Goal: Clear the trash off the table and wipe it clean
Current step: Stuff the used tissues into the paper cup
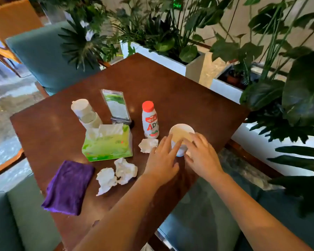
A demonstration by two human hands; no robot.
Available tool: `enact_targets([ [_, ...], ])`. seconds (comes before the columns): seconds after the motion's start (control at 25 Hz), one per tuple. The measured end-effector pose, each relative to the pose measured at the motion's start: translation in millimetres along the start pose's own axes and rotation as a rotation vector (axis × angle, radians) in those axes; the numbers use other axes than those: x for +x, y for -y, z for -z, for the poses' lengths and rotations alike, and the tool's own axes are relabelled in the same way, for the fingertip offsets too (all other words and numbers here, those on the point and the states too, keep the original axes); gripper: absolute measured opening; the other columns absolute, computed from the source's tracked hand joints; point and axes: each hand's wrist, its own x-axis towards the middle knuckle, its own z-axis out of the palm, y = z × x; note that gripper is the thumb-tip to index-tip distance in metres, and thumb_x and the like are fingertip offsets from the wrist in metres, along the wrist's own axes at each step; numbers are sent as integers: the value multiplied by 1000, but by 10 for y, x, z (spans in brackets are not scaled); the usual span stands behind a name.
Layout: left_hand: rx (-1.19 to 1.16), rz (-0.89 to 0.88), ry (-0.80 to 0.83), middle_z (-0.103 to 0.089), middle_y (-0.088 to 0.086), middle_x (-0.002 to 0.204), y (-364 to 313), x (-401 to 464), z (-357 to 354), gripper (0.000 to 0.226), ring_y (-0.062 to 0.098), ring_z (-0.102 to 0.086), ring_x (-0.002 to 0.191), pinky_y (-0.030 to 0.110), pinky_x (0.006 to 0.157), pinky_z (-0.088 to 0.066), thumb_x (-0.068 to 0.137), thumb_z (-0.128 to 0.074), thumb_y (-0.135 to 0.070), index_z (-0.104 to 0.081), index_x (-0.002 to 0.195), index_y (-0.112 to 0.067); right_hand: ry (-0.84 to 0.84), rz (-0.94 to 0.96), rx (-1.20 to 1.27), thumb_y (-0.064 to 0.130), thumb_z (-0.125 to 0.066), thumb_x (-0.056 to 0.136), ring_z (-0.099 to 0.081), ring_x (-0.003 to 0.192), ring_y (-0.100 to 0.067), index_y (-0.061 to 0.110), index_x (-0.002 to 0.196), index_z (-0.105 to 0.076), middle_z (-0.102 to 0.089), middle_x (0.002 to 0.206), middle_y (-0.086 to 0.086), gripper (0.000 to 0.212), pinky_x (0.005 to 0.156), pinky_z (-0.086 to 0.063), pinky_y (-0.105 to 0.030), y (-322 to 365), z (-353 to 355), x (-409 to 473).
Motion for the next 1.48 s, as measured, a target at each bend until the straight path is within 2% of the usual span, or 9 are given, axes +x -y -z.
enact_targets([
  [0.12, 14, 3, 112, 2, 1, 159, 48, 70, -117, 74, 23, -7, 145, 49, 109, -32, 89, -47, -31, -4, 148, -30, 40, 45, 70, 11, -62, 83, -40, 132, -28, 13, 121, -57, -54, 133, -9, 39, 96, -47, -46, -106, -96, -5],
  [0.24, -83, -35, 115, 2, -4, 159, 125, 52, -182, 73, 20, -12, 144, 41, 104, -41, 89, -49, -27, -6, 148, -29, -122, 133, 92, -3, -79, 64, -63, 108, -26, 8, 98, -70, -71, 104, -9, 38, 77, -57, -40, -190, -158, -11],
  [0.36, -174, -62, 109, -2, -5, 159, 182, -42, -148, 71, 17, -12, 144, 40, 105, -40, 88, -52, -25, -14, 148, -28, -177, 182, 57, -7, -85, 51, -70, 91, -23, 5, 79, -72, -74, 83, -9, 32, 68, -60, -36, -189, -164, -10],
  [0.56, -374, -18, 27, 0, -15, 156, 300, -394, 9, 77, 1, -11, 141, 21, 104, -32, 85, -57, -20, -13, 146, -37, -248, 227, 149, -6, -78, 66, -68, 90, -23, 4, 74, -69, -71, 81, -8, 16, 71, -59, -34, 73, -171, -141],
  [0.68, -547, 152, -97, -9, -20, 152, 449, -718, 133, 89, -14, -9, 135, 2, 103, -16, 80, -66, -21, -6, 141, -45, -271, 218, 268, -1, -72, 75, -67, 88, -22, 7, 78, -69, -71, 86, -5, 9, 71, -57, -34, 367, -118, -227],
  [0.76, -698, 333, -187, -22, -22, 145, 537, -954, 224, 93, -20, -19, 126, -4, 95, -21, 76, -76, -22, -11, 140, -40, -256, 248, 354, 0, -72, 77, -67, 85, -21, 8, 79, -70, -71, 86, -4, 8, 73, -56, -34, 614, -87, -259],
  [0.96, -831, 393, -241, -53, -14, 132, 655, -1293, 433, 82, 0, -47, 122, 14, 99, -38, 66, -82, -30, -38, 135, -34, -150, 366, 483, -2, -75, 72, -67, 76, -24, 6, 74, -70, -70, 77, -6, 10, 72, -51, -31, 1190, -85, -226],
  [1.16, -883, 530, -353, -56, -4, 129, 756, -1507, 541, 81, 10, -50, 121, 42, 101, -43, 65, -84, -31, -42, 134, -25, -155, 430, 601, 4, -68, 76, -65, 72, -26, 5, 74, -69, -70, 74, -5, 3, 68, -50, -32, 1515, -130, -179],
  [1.48, -974, 659, -279, -65, -9, 117, 860, -1691, 509, 59, 7, -58, 110, 25, 88, -49, 71, -80, -16, -55, 124, -27, -63, 440, 741, -2, -68, 78, -58, 79, -14, 5, 84, -68, -68, 82, -4, 10, 72, -44, -15, 1560, -216, -85],
])
